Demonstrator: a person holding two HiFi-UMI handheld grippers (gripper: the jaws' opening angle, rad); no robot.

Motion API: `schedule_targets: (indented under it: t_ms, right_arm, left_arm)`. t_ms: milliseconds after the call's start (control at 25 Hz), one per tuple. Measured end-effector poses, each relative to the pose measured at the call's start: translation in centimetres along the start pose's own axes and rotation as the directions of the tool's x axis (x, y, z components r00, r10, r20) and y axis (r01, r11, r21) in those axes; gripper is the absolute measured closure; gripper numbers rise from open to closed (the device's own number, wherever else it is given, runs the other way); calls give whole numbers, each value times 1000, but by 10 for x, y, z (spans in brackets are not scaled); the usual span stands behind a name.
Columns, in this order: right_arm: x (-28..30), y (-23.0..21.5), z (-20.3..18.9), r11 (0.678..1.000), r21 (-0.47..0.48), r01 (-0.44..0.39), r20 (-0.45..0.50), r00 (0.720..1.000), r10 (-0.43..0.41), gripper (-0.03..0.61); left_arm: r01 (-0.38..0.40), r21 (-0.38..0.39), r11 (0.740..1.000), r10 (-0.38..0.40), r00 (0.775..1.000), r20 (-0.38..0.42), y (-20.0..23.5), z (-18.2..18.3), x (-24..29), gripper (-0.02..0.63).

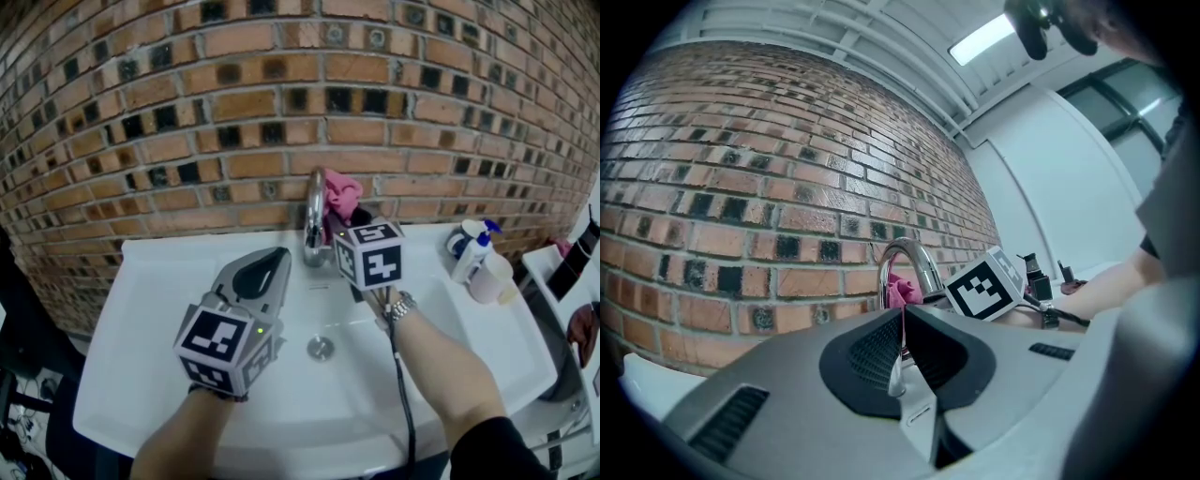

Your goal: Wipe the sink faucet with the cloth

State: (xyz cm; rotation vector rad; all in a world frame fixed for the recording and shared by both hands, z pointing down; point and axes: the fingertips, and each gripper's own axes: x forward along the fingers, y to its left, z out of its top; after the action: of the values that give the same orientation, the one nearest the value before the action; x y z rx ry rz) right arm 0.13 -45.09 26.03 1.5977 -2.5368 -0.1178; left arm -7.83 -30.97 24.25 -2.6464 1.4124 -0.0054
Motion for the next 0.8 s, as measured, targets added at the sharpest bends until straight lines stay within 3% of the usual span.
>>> schedule_targets:
  t_ms: [800]
  right_arm:
    - [-6,8,-29,1000,-22,1,-61,998,-2,482]
  left_arm:
    - [3,11,1000,-2,1000,-3,-2,0,-1,601]
